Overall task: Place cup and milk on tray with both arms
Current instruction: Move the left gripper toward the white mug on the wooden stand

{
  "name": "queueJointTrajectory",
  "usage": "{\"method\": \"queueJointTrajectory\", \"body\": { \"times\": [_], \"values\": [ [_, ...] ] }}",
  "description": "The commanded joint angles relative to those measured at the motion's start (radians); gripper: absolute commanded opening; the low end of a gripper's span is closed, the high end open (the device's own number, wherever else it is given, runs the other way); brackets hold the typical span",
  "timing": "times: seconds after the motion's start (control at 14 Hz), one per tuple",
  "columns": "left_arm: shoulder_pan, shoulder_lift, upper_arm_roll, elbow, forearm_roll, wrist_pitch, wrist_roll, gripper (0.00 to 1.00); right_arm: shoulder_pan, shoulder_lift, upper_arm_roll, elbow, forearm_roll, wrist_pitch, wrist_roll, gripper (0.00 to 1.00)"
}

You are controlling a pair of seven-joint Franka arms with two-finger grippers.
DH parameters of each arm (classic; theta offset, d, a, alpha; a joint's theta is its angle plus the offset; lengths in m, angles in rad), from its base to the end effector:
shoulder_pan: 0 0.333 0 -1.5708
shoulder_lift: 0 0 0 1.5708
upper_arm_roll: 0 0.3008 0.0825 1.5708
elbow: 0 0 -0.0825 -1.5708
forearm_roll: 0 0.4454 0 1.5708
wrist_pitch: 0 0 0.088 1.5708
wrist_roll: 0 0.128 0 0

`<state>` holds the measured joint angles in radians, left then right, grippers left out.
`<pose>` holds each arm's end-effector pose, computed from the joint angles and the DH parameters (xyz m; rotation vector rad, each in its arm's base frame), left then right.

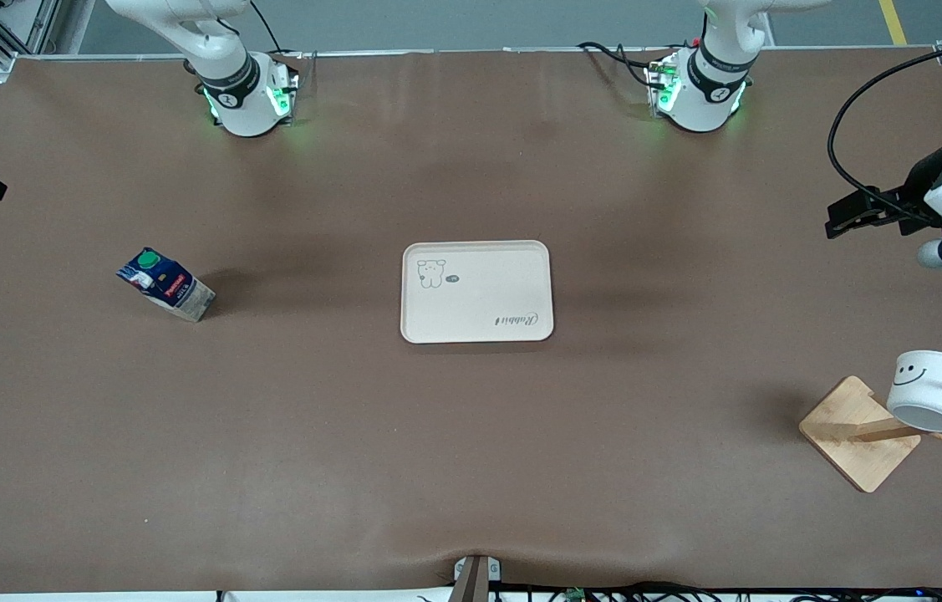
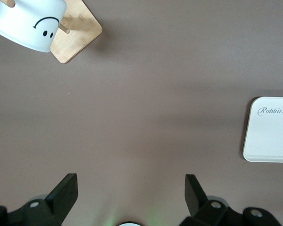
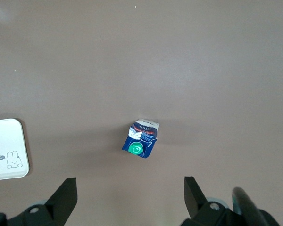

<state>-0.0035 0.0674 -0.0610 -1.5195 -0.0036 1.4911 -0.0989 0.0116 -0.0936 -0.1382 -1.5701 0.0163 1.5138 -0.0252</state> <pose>0.6233 -0.0397 0.5671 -3.1374 -0.0537 0.1507 0.5778 -0.0750 0.6391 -3.1108 0.1554 -0.0600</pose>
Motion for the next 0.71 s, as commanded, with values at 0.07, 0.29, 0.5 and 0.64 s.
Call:
{"method": "queueJointTrajectory", "body": {
  "times": [0.07,0.29,0.5,0.64],
  "values": [
    [-0.003,-0.001,-0.003,0.01,0.004,0.001,0.002,1.0,-0.013,0.009,0.006,0.019,0.005,-0.01,0.001,1.0],
    [-0.001,0.0,0.0,0.01,0.001,0.001,0.01,1.0,-0.013,0.009,0.006,0.019,0.005,-0.01,0.001,1.0],
    [-0.001,0.04,0.001,0.031,0.002,0.005,0.013,1.0,-0.015,0.011,0.006,0.019,0.005,-0.01,0.001,1.0],
    [0.007,0.04,0.001,0.032,0.005,0.005,0.01,1.0,-0.015,0.012,0.006,0.019,0.005,-0.01,0.001,1.0]
  ]
}}
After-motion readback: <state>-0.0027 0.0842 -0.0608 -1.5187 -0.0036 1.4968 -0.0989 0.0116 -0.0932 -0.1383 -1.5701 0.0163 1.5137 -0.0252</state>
